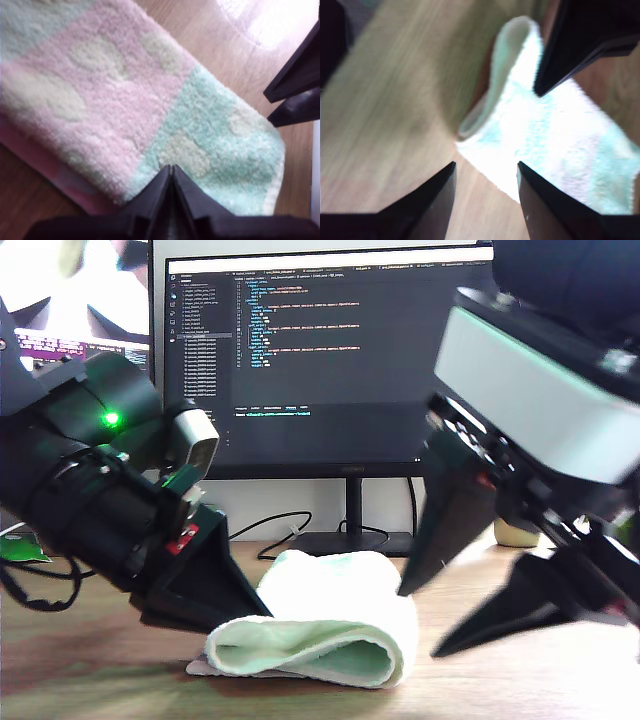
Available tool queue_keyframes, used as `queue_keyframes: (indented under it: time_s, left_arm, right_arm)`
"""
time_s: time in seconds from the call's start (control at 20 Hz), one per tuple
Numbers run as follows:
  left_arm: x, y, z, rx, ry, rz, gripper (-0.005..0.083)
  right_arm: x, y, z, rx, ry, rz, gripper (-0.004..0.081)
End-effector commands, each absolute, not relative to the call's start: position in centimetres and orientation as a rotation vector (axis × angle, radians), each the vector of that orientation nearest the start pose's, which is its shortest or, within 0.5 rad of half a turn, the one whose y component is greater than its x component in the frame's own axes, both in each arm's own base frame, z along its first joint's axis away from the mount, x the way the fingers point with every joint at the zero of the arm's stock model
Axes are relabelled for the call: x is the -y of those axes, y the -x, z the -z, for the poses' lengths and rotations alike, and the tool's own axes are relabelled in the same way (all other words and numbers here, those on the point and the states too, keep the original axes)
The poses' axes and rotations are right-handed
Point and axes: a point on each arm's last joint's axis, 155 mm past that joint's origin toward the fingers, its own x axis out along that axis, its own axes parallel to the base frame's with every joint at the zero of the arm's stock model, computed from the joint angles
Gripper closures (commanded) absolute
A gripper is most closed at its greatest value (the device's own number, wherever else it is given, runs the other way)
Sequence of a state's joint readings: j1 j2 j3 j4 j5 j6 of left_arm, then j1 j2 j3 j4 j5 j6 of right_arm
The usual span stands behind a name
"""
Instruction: Fold the tea towel to a neat square and place it to the right
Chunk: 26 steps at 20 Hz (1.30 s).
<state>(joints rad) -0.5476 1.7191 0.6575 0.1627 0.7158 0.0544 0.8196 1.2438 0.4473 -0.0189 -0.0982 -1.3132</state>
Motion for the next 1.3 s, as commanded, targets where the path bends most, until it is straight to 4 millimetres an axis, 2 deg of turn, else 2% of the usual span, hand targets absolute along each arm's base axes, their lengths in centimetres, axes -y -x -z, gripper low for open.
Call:
queue_keyframes:
  time_s: [0.0, 0.3, 0.6, 0.95, 1.1, 1.25]
  left_arm:
    - [29.0, -24.3, -1.1, -0.942, 0.037, 1.190, 0.0795]
    - [29.0, -24.4, -1.1, -0.947, 0.043, 1.186, 0.0795]
    - [29.0, -24.4, -1.1, -0.954, 0.052, 1.181, 0.0795]
    - [28.8, -24.7, -1.0, -0.950, 0.041, 1.163, 0.0795]
    - [28.8, -25.0, -1.1, -0.934, 0.035, 1.161, 0.0795]
    - [28.8, -26.0, -1.7, -0.898, 0.030, 1.159, 0.0795]
  right_arm:
    - [-24.9, -20.3, -3.1, -0.105, 1.452, -1.320, 0.0418]
    - [-25.1, -20.1, -0.5, -0.114, 1.505, -1.381, 0.0418]
    - [-25.8, -20.7, 0.5, -0.105, 1.508, -1.378, 0.0426]
    - [-25.7, -20.0, 1.2, -0.133, 1.503, -1.409, 0.0709]
    - [-26.1, -19.7, 1.1, -0.147, 1.474, -1.404, 0.0782]
    - [-26.6, -19.4, 0.8, -0.157, 1.442, -1.398, 0.0780]
